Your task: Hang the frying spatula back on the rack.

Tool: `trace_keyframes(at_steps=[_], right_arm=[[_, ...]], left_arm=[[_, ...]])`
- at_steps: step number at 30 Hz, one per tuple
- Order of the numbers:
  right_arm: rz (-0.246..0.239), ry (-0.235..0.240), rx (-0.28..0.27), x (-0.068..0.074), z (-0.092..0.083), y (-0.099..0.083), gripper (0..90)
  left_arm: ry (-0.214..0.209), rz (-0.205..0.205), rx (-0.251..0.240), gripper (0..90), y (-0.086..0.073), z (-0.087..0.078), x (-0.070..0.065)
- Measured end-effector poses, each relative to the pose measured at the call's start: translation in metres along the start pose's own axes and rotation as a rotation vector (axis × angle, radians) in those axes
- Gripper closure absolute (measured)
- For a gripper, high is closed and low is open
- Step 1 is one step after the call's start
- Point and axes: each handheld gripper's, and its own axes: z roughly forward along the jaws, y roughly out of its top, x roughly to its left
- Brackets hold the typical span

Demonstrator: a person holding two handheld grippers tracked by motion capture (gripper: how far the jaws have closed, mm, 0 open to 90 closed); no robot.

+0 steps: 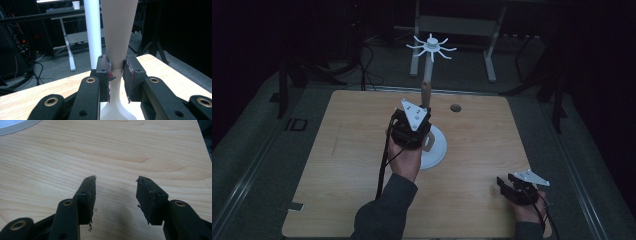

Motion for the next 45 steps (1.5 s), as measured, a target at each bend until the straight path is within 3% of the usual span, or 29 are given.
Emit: trace_keyframes(at_steps=[18,28,45], right_arm=[[0.001,0.003,-0.001,0.0,0.0,0.0,49.5],[-0.001,0.004,0.0,0.0,0.0,0.0,49.4],[-0.001,0.005,0.0,-0.001,0.0,0.0,49.4]], left_arm=[[0.042,-0.003,-0.004,75.8,0.01,0.002,-0.002],[0.088,-0.007,-0.008,75.7,0.017,0.003,-0.003],[0.135,0.027,0.008,75.7,0.033,0.01,-0.008]])
